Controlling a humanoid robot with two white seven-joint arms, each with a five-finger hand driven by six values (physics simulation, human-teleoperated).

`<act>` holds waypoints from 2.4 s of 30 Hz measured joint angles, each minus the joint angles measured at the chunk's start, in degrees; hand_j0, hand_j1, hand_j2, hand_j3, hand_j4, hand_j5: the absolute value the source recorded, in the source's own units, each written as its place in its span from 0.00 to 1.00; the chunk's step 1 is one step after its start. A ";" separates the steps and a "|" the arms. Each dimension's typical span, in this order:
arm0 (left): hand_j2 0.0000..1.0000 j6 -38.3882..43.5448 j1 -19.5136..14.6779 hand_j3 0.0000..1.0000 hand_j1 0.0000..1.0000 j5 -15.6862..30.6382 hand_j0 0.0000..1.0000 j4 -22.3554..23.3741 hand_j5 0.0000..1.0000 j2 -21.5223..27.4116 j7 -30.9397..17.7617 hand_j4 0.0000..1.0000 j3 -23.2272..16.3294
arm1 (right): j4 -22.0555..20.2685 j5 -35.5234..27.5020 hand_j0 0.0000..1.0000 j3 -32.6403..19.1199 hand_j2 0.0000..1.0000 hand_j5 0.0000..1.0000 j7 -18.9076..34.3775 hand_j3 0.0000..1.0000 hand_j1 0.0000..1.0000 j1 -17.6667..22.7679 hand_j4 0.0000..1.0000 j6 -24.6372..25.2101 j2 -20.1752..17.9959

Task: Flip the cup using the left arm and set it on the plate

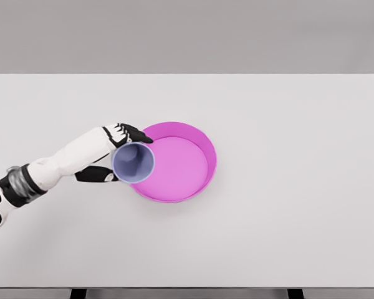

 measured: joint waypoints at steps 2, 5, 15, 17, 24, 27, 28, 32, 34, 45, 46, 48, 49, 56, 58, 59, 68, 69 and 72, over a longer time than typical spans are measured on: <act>0.79 0.00 -0.35 0.79 0.79 0.09 0.79 -0.02 0.79 -0.32 0.02 0.79 -0.81 | 0.00 0.00 1.00 0.00 1.00 1.00 0.00 1.00 1.00 0.00 1.00 0.00 0.00; 0.79 0.01 -2.37 0.79 0.79 0.16 0.79 0.14 0.79 -0.94 0.02 0.79 -2.05 | 0.00 0.00 1.00 0.00 1.00 1.00 0.00 1.00 1.00 0.00 1.00 0.00 0.00; 0.79 0.00 -5.36 0.79 0.79 0.14 0.79 0.87 0.79 -1.97 0.03 0.79 -6.99 | 0.00 0.00 1.00 -0.01 1.00 1.00 0.00 1.00 1.00 0.00 1.00 0.00 0.00; 0.79 0.00 -6.15 0.79 0.79 0.88 0.79 0.89 0.79 -2.05 0.04 0.79 -8.14 | 0.00 0.00 1.00 -0.01 1.00 1.00 0.00 1.00 1.00 0.00 1.00 0.00 0.00; 0.79 0.01 -10.02 0.79 0.79 2.70 0.79 3.89 0.79 -2.11 0.06 0.79 -12.71 | 0.00 0.00 1.00 0.01 1.00 1.00 0.00 1.00 1.00 0.00 1.00 0.00 0.00; 0.79 0.00 -11.16 0.79 0.79 3.36 0.79 5.07 0.79 -2.10 0.07 0.79 -14.42 | 0.00 0.00 1.00 0.01 1.00 1.00 0.00 1.00 1.00 0.00 1.00 0.00 0.00; 0.79 0.01 -11.78 0.79 0.79 3.63 0.79 5.43 0.79 -2.10 0.09 0.79 -15.05 | 0.00 0.00 1.00 0.01 1.00 1.00 0.00 1.00 1.00 0.00 1.00 0.00 0.00; 0.79 0.01 -13.89 0.79 0.79 4.65 0.79 6.56 0.79 -2.07 0.12 0.79 -17.97 | 0.00 0.00 1.00 -0.01 1.00 1.00 0.00 1.00 1.00 0.00 1.00 0.00 0.00; 0.79 0.00 -14.50 0.79 0.79 4.92 0.79 6.97 0.79 -2.07 0.13 0.79 -18.87 | 0.00 0.00 1.00 -0.01 1.00 1.00 0.00 1.00 1.00 0.00 1.00 0.00 0.00; 0.78 0.00 -19.42 0.78 0.78 5.82 0.78 9.01 0.78 -2.05 0.22 0.78 -24.58 | 0.00 0.00 1.00 0.00 1.00 1.00 0.00 1.00 1.00 0.00 1.00 0.00 0.00; 0.78 0.00 -19.51 0.78 0.78 5.82 0.78 9.31 0.78 -2.05 0.24 0.78 -25.02 | 0.00 0.00 1.00 0.01 1.00 1.00 0.00 1.00 1.00 0.00 1.00 0.00 0.00; 0.78 0.00 -20.13 0.78 0.78 5.81 0.78 9.87 0.78 -2.06 0.27 0.78 -25.64 | 0.00 0.00 1.00 0.00 1.00 1.00 0.00 1.00 1.00 0.00 1.00 0.00 0.00; 0.78 0.00 -20.22 0.78 0.78 5.80 0.78 10.07 0.78 -2.06 0.27 0.78 -25.84 | 0.00 0.00 1.00 0.00 1.00 1.00 0.00 1.00 1.00 0.00 1.00 0.00 0.00; 0.78 0.00 -22.50 0.78 0.78 5.87 0.78 11.46 0.78 -2.11 0.43 0.78 -28.02 | 0.00 0.00 1.00 0.00 1.00 1.00 0.00 1.00 1.00 0.00 1.00 0.00 0.00; 0.78 0.01 -23.56 0.78 0.78 6.05 0.78 11.74 0.78 -2.12 0.50 0.78 -28.94 | 0.00 0.00 1.00 -0.01 1.00 1.00 0.00 1.00 1.00 0.00 1.00 0.00 0.00; 0.78 0.00 -23.64 0.78 0.78 6.18 0.78 11.83 0.78 -2.12 0.52 0.78 -29.44 | 0.00 0.00 1.00 -0.01 1.00 1.00 0.00 1.00 1.00 0.00 1.00 0.00 0.00; 0.78 0.00 -23.91 0.78 0.78 6.74 0.78 12.20 0.78 -2.12 0.56 0.78 -30.90 | 0.00 0.00 1.00 -0.01 1.00 1.00 0.00 1.00 1.00 0.00 1.00 0.00 0.00; 0.79 0.00 -24.00 0.79 0.79 6.75 0.79 12.21 0.79 -2.13 0.56 0.79 -30.93 | 0.00 0.00 1.00 -0.01 1.00 1.00 0.00 1.00 1.00 0.00 1.00 0.00 0.00; 0.78 0.00 -24.87 0.78 0.78 6.78 0.78 12.23 0.78 -2.12 0.57 0.78 -31.18 | 0.00 0.00 1.00 0.01 1.00 1.00 0.00 1.00 1.00 0.00 1.00 0.00 0.00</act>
